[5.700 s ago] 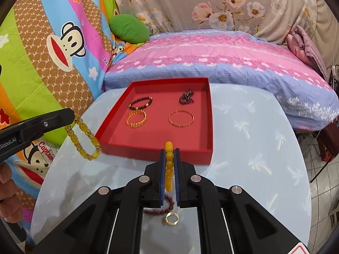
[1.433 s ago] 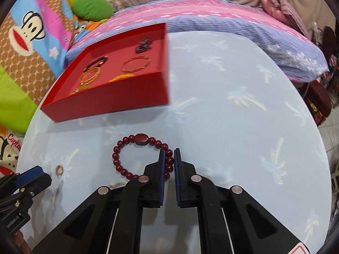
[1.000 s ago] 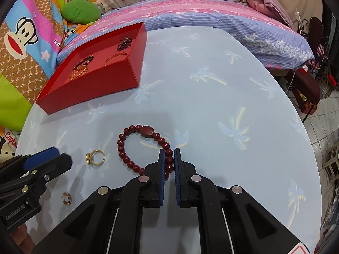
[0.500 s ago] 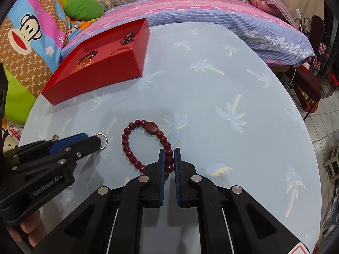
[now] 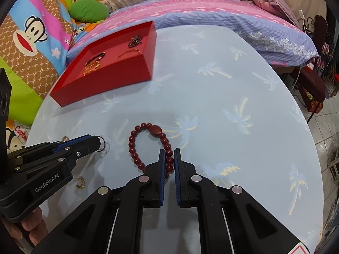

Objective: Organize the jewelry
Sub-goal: 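Carry the ring and red-bead bracelet into the red box and open both tools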

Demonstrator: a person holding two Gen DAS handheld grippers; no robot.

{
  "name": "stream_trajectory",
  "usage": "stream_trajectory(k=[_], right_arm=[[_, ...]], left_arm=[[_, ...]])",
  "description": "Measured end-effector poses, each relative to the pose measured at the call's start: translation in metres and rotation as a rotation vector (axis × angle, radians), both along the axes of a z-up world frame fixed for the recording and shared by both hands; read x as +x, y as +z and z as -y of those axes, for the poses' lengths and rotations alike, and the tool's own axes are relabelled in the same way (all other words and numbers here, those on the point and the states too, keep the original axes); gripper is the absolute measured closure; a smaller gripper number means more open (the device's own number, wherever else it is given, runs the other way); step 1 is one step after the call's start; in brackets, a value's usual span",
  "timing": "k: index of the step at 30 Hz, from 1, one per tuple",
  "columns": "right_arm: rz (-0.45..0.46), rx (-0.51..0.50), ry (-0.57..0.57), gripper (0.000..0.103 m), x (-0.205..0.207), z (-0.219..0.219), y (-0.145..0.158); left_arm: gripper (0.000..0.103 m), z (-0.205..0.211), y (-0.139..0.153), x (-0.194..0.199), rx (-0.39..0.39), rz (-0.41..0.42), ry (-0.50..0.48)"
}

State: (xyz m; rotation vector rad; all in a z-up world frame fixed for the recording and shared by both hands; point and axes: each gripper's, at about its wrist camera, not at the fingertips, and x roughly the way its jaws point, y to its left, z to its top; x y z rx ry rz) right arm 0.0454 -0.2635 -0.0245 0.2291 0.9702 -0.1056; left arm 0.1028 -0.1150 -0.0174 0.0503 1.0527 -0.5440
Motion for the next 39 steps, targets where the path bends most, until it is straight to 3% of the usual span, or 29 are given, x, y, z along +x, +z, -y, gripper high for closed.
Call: stream_trajectory(k=[11,21,30,39], right_arm=[[0.129,-0.032,0.079,0.096,0.032,-0.025,0.056],[0.214,0.003,0.157,0.096,0.11,-0.045,0.098],[0.169,0.015,0.165,0.095,0.18,-0.051,0.078],[0.107,-0.008,0.138,0.095,0.208,-0.041,0.042]], left_arm=[[0.092,-0.038,0.04,0.024,-0.037,0.05,0.067],[0.092,-0.056,0.081,0.089,-0.046,0.153,0.117],[0.092,-0.039,0.071,0.148,-0.04,0.153,0.117],[0.092,-0.023,0.037,0.178,-0.001,0.107,0.113]])
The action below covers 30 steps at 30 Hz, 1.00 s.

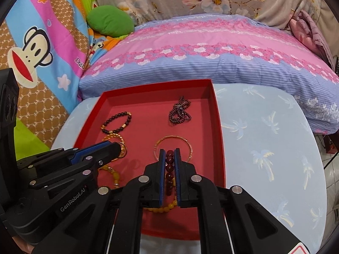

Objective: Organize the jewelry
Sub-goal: 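Carry the ring and red-bead bracelet into the red box and open both tools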

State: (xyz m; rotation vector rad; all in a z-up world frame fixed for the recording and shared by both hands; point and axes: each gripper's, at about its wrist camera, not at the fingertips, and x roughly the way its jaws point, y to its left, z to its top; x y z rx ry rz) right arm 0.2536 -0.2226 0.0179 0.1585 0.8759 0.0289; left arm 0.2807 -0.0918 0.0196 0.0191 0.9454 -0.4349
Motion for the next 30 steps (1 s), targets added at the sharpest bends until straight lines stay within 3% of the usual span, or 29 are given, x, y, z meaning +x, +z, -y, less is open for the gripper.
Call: stream_trajectory(k=[13,30], right_arm=[[-0.026,-0.049,-0.024,0.095,0.007,0.004,-0.02],[0.06,-0.051,-0.015,0.09,-0.033,-0.004,0.016]], left_arm=[[0.092,0.002,-0.022,0.012,0.031,-0.033,0.019],[0.087,-0.005,0.006,-0.013,0.009,0.015,0.035]])
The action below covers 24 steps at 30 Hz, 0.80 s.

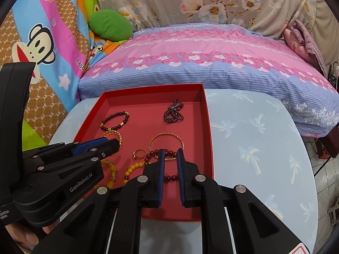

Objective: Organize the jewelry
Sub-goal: 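Carry the ring and red-bead bracelet into the red box and open both tools, then move the right tool back to the table and grasp a gold hoop earring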

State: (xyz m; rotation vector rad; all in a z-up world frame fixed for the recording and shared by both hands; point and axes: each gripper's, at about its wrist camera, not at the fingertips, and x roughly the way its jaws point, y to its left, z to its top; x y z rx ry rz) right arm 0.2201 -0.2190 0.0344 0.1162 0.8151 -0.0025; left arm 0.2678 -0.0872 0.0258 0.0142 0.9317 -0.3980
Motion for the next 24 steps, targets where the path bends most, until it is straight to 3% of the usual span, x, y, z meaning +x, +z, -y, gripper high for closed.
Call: stream_trajectory(k=[7,9,11,21,24], right_arm=[[0.007,-0.01,0.014,0.09,-0.039,-0.005,0.008],[0.002,-0.007,0.021,0.087,-0.054,-0.006,0.007],[-0.003,-0.007,0.019,0.078,-0.071,-0.006,0.005],[-0.093,0.009,0.069,0.077,-0.145,-0.023,-0.025],[-0.117,0.011,0.101,0.077,-0.164,-0.035,-0.035]], left_arm=[[0.087,-0.01,0.01,-0.037,-0.004,0.012,-0.001],[0.087,-0.016,0.009,-0.051,-0.004,0.011,0.004],[0.086,-0.023,0.008,-0.066,-0.004,0.006,0.01],[0.086,-0.058,-0.004,-0.13,0.018,-0.021,0.049],[0.081,-0.068,-0.01,-0.145,0.027,-0.034,0.061]])
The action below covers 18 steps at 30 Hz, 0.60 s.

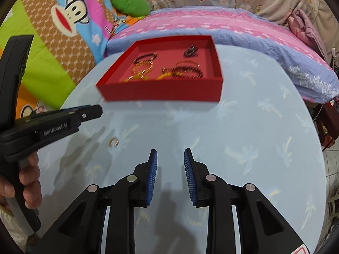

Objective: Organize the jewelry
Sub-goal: 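Move the right tool back to the table and grasp a gold hoop earring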

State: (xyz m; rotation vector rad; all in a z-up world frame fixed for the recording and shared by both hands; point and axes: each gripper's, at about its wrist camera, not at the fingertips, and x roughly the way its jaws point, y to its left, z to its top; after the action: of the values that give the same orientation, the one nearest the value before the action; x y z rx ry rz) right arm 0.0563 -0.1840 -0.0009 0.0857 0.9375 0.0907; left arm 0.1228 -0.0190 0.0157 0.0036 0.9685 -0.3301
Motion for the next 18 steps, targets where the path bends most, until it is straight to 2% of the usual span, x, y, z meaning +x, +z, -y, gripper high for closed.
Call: stream_trajectory(k=[2,18], right_arm=[[-0.013,-0.006,0.017,0.077,-0.009,-0.007,-0.007],[-0.061,-0.02,0.089,0.077,-0.026,-0.044,-0.035]], left_arm=[[0.077,-0.004,-0.004,-0.008,0.005,-0.008,0.008],[0.076,-0.029,-0.023,-0.047,0.008,-0.056,0.037]])
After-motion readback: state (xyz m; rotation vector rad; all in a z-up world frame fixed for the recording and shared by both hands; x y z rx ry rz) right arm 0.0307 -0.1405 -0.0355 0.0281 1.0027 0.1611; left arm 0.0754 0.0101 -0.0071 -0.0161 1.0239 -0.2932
